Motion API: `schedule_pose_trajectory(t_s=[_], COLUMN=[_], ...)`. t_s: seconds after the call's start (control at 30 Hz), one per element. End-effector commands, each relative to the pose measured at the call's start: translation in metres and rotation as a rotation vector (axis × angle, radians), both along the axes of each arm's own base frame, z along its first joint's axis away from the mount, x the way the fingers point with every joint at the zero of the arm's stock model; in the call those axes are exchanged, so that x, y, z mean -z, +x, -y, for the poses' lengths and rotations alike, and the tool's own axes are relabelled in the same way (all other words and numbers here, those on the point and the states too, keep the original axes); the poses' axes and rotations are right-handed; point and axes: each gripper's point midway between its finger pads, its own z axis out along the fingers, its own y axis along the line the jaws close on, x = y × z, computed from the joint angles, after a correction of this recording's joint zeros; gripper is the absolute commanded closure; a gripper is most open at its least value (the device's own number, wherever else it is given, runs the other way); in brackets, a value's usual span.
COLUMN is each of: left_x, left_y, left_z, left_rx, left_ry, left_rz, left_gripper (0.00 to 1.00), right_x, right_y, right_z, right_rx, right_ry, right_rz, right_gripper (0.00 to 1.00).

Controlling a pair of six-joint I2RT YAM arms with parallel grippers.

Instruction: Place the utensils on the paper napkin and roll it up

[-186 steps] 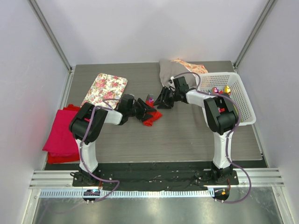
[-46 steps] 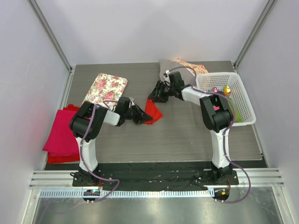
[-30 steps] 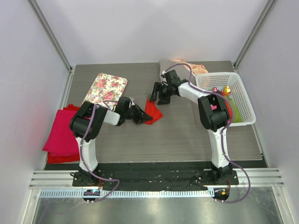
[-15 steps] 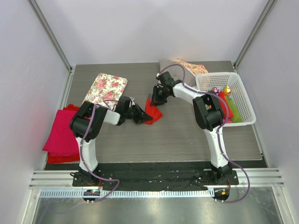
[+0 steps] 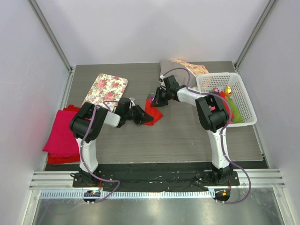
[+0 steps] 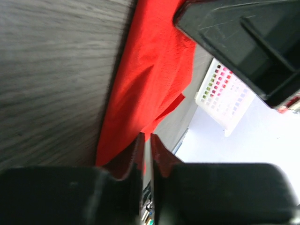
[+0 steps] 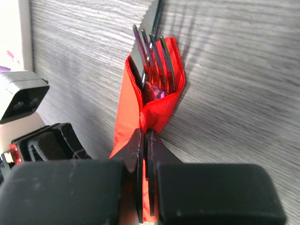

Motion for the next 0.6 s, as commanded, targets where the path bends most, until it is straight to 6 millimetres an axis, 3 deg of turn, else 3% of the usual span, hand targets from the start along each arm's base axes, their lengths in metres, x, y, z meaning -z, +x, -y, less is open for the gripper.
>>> schedule_pose_trajectory(t_s=[0.0, 0.2, 0.3, 0.33, 0.4, 0.47, 0.57], left_x=[-0.024, -0.068, -0.088, -0.093, -0.105, -0.109, -0.123], left_y=[0.014, 0.019, 0.023, 0.027, 0.029, 0.035, 0.041], left_z=[-0.005, -0.009, -0.022, -0.029, -0.039, -0.053, -0.072], left_rx=[-0.034, -0.035, -0.062, -0.078, -0.085, -0.113, -0.155], left_ry=[-0.002, -0.030, -0.030, -0.023, 0.002, 0.034, 0.061], left_rz=[0.118, 0.258, 0.332, 0.353, 0.400, 0.420, 0.474], left_gripper=[0.81, 0.56, 0.45, 0.31, 0.26, 0.09, 0.00], right_x=[-0.020, -0.028, -0.037, -0.035, -0.052, -0.061, -0.068], right_y=[-0.005, -0.006, -0.009, -0.013, -0.008, -0.009, -0.008], right_z=[-0.004, -0.003, -0.004, -0.003, -0.007, -0.007, -0.006], right_rx=[-0.017, -0.018, -0.025, -0.024, -0.030, -0.035, -0.031], right_ry=[0.081, 0.134, 0.169, 0.167, 0.208, 0.230, 0.256], right_rz=[0.058, 0.086, 0.106, 0.096, 0.147, 0.170, 0.185], right_gripper=[0.99, 0.99, 0.99, 0.99, 0.99, 0.99, 0.99])
